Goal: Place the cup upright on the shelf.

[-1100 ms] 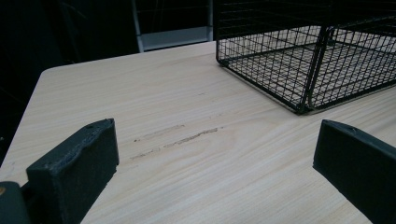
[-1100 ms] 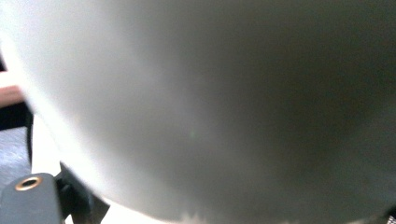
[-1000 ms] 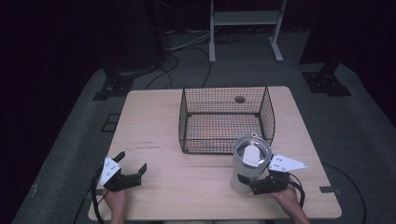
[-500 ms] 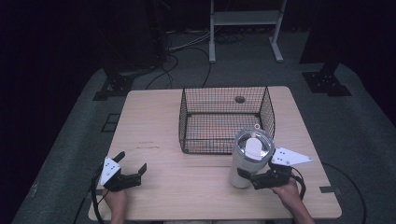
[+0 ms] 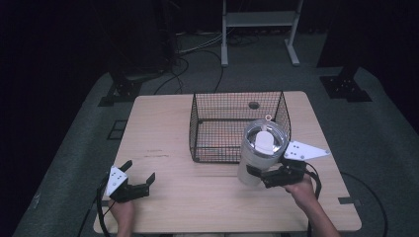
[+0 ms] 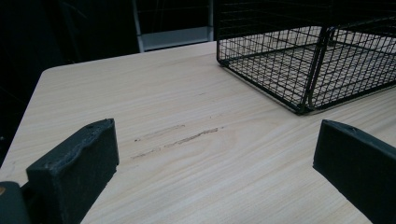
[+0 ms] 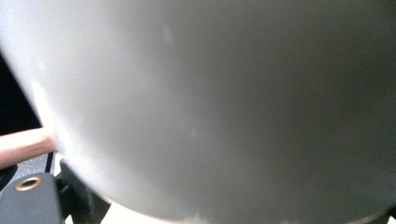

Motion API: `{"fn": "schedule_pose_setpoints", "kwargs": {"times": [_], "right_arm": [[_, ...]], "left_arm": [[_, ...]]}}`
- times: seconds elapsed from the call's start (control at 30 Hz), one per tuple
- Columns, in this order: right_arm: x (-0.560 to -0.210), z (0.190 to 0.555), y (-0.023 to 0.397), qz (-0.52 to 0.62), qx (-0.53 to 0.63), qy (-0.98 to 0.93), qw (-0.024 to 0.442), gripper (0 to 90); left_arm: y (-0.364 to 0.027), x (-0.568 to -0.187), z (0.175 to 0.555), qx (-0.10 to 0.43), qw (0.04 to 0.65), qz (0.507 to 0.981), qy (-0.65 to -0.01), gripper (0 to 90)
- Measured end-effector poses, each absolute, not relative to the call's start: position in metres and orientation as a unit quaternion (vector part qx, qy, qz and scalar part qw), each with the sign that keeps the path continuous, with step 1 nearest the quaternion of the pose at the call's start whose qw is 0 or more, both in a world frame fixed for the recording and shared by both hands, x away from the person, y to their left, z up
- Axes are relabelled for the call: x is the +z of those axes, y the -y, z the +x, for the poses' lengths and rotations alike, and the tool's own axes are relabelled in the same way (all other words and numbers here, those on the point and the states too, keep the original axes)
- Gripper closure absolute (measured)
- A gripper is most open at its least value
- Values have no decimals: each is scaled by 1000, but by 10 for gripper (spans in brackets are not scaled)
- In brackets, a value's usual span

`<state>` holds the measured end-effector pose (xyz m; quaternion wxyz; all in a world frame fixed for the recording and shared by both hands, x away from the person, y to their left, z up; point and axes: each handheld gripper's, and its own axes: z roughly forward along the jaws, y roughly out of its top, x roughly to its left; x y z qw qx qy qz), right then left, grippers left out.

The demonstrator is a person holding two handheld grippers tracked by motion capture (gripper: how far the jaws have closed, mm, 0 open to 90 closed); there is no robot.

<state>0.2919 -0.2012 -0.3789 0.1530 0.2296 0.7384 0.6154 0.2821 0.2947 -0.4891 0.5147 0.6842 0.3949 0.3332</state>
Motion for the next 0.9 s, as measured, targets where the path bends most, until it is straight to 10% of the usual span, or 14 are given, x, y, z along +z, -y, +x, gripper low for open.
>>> {"fn": "schedule_pose_setpoints", "kwargs": {"times": [0.9], "right_arm": [[-327,340,175,234,617,-733,162,91]], "left_arm": [[-295,-489,283,334,518,682,-394,0]]}}
